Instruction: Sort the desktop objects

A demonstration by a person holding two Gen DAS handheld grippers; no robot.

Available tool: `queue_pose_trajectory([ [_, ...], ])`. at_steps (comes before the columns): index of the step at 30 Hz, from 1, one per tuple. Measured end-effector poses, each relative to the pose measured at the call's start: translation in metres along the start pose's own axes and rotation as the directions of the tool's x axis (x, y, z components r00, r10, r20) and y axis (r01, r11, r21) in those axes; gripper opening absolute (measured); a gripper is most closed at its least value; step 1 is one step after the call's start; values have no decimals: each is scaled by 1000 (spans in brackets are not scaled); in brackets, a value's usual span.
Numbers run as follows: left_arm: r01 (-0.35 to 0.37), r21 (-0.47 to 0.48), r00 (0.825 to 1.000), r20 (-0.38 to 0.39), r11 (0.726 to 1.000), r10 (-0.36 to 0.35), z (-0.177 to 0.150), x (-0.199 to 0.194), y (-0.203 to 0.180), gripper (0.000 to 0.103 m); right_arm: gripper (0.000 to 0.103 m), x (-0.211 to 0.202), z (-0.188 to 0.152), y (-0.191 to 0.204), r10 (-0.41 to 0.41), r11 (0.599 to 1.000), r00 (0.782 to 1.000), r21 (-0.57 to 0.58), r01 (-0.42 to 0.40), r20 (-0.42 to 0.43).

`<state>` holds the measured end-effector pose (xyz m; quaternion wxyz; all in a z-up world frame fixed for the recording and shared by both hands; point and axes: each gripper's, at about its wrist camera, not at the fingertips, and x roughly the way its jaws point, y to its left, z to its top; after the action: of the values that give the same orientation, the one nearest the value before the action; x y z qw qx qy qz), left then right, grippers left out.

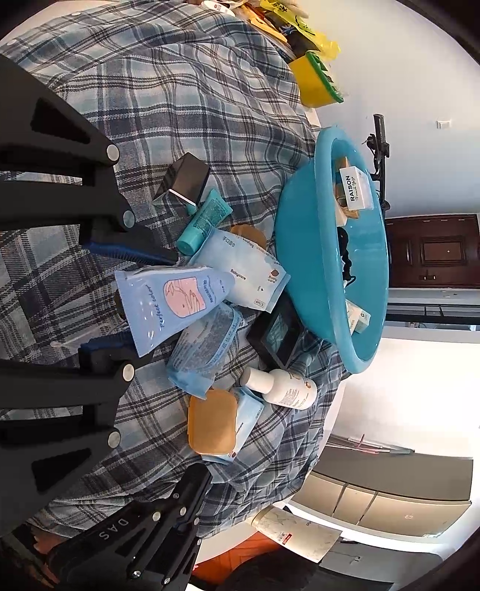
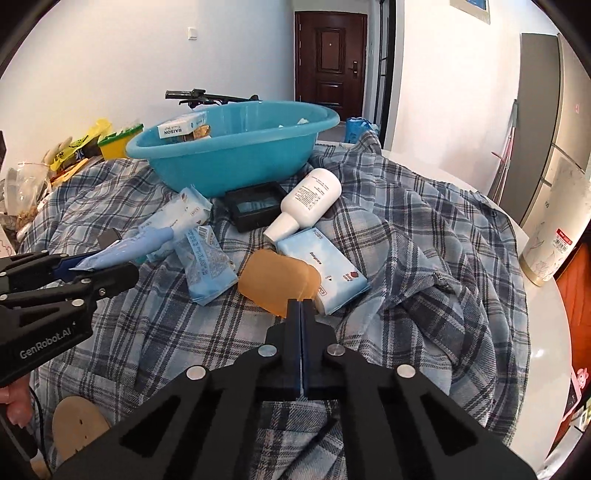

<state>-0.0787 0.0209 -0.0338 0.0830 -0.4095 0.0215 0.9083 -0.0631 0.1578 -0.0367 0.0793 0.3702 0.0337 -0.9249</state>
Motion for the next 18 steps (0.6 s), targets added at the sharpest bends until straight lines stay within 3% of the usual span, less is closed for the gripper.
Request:
queue_pose_trajectory([
  [5,3,1,1000,1,1000,-3,0,-1,0,36,4,-3,2,3,48,999,999,3,-48,-2],
  [7,3,0,1000,1,1000,-3,0,-1,1,36,41,8,0,7,16,1000,998,-26,-18,-62],
  [8,3,0,1000,1,1000,-3,0,-1,1,36,91,15,-2,11,-28,998,995,-53,22,-100],
  [9,3,-1,1000,1,1000,-3,0,-1,1,36,100,19,-3,15,-68,995,992,-85,59,-110],
  [11,5,-6,1000,-1,1000,-5,-1,0,2,36,100,25,-4,25,-111,983,991,-159,98,-77],
  [15,4,-11,1000,-6,1000,-4,-2,0,3,36,99,41,-1,33,-111,974,990,-208,91,-87],
  [16,5,-12,1000,-6,1000,-5,-2,-1,3,36,96,47,-2,33,-106,975,988,-208,82,-109],
  [18,5,-11,1000,-6,1000,-5,-3,0,4,36,80,51,-3,26,-47,987,990,-160,26,-132],
])
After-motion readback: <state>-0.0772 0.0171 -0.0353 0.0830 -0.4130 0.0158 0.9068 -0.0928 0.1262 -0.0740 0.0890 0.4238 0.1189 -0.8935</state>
